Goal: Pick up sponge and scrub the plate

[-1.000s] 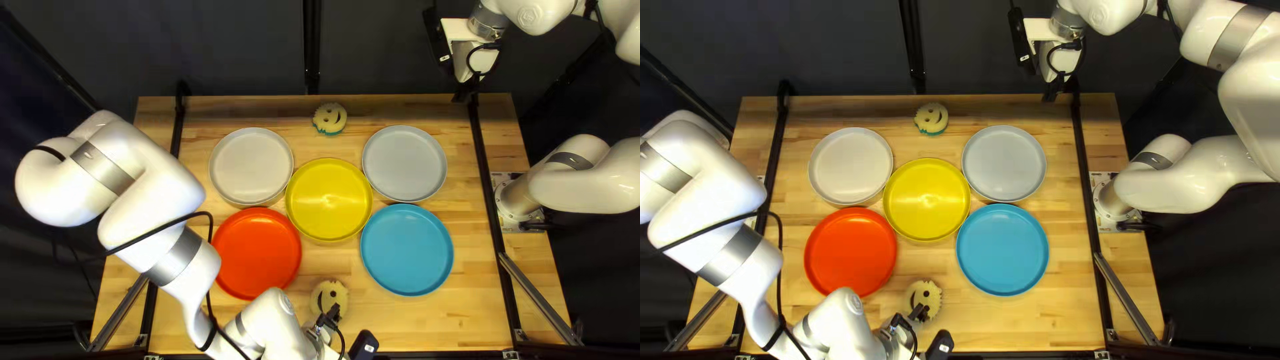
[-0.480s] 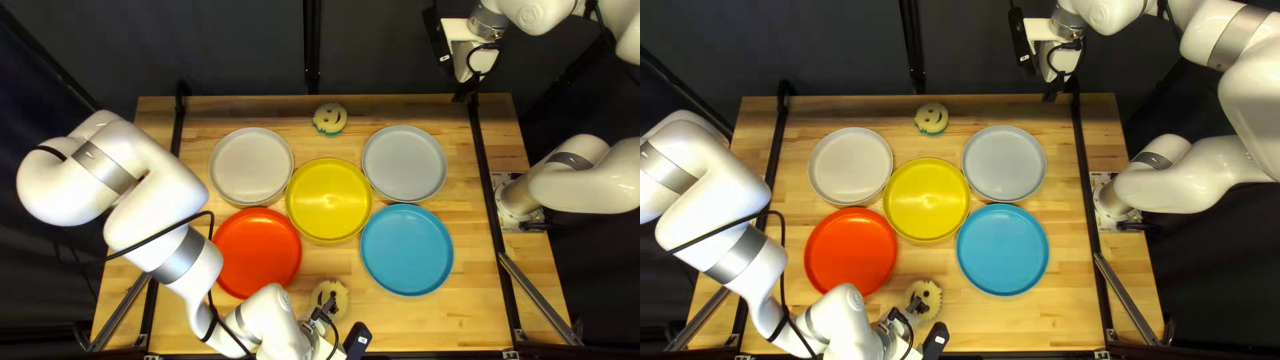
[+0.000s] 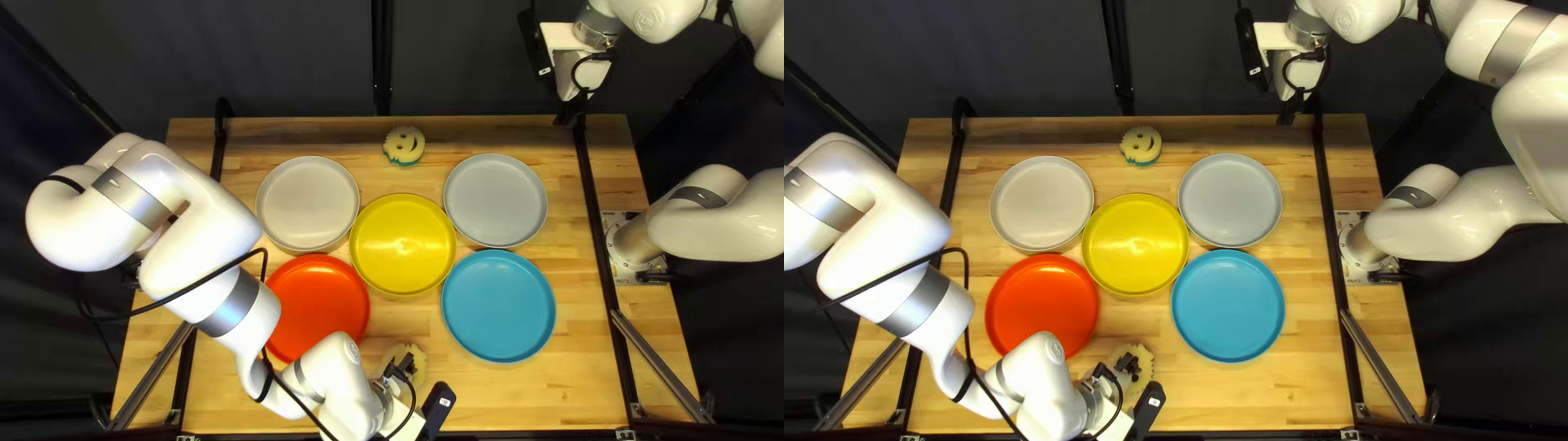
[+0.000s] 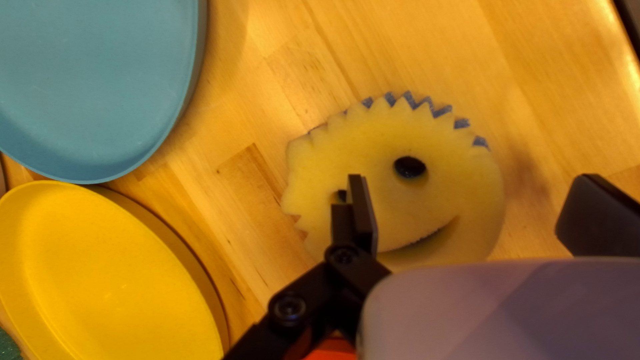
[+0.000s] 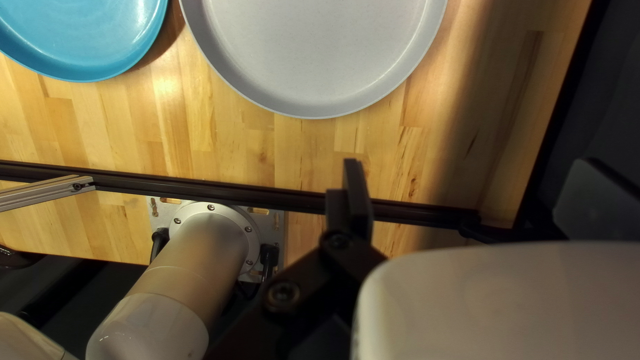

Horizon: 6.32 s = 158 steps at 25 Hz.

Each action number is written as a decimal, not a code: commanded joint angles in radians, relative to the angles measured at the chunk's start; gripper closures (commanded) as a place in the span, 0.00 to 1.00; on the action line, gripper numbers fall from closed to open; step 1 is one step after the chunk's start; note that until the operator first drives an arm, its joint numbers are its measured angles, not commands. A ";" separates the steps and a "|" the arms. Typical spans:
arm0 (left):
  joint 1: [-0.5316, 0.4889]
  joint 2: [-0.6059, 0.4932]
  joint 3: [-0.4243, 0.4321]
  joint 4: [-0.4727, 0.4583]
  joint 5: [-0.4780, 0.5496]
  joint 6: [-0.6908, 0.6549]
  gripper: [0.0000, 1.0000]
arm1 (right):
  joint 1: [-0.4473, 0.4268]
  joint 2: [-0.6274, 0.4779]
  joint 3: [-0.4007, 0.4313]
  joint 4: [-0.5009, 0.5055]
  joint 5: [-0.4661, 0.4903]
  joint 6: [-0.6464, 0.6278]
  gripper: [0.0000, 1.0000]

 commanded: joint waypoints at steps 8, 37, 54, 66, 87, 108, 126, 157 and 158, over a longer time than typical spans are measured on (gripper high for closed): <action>-0.001 -0.008 0.015 0.000 -0.010 0.006 1.00 | 0.000 0.000 0.000 0.000 0.000 0.000 0.00; -0.052 -0.468 0.509 -0.191 0.047 0.036 1.00 | 0.000 0.000 0.000 0.000 0.000 0.000 0.00; 0.163 -0.511 0.634 -0.288 -0.088 0.304 1.00 | 0.000 0.000 0.000 0.000 0.000 0.000 0.00; 0.084 -0.477 0.616 -0.344 -0.118 0.283 1.00 | 0.000 0.000 0.000 0.000 0.000 0.000 0.00; 0.227 -0.569 0.764 -0.432 -0.174 0.470 1.00 | 0.000 0.000 0.000 0.000 0.000 0.000 0.00; -0.005 -0.525 0.685 -0.460 -0.163 0.257 1.00 | 0.000 0.000 0.000 0.000 0.000 0.000 0.00; 0.220 -0.720 0.923 -0.581 -0.212 0.532 1.00 | 0.000 0.000 0.000 0.000 0.000 0.000 0.00; 0.174 -0.726 0.952 -0.593 -0.237 0.478 1.00 | 0.000 0.000 0.000 0.000 0.000 0.000 0.00; 0.175 -0.738 0.961 -0.591 -0.234 0.476 1.00 | 0.000 0.000 0.000 0.000 0.000 0.000 0.00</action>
